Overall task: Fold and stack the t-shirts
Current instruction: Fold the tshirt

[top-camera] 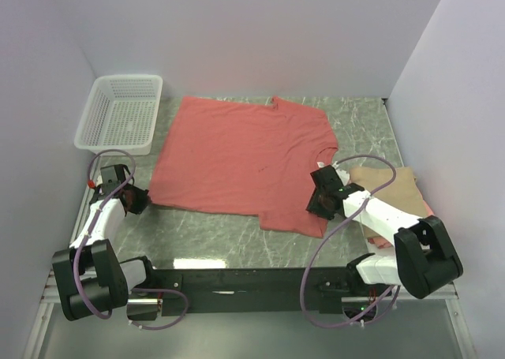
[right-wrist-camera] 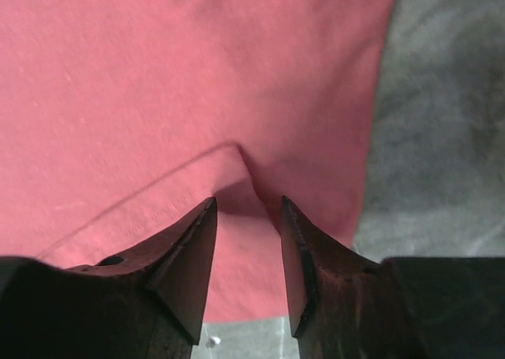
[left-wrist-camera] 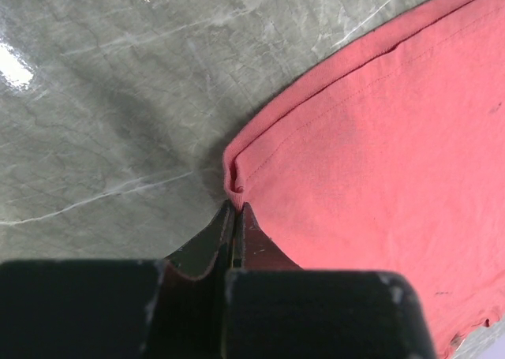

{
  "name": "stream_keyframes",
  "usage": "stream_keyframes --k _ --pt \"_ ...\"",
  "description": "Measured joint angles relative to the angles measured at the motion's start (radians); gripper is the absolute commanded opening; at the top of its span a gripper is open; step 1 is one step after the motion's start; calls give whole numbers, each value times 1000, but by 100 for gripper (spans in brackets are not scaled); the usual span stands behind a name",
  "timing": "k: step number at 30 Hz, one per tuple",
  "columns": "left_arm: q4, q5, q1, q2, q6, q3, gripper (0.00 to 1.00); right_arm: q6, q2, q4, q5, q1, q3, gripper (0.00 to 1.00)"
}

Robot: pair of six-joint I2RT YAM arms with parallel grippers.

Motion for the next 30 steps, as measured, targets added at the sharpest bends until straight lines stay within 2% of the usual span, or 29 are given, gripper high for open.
stream_keyframes --k 6,13,16,22,30 --pt "0 0 0 0 2 0 1 -9 39 61 -1 0 0 39" --pt "0 0 0 0 1 0 1 -16 31 76 -7 0 -2 3" --pt "0 0 0 0 1 0 1 -16 8 68 -6 0 -1 0" --pt "0 -1 -4 -6 -4 3 1 -16 -83 -15 14 0 25 0" --pt "-5 -55 -119 102 -89 146 1 -36 -110 -54 73 0 158 0"
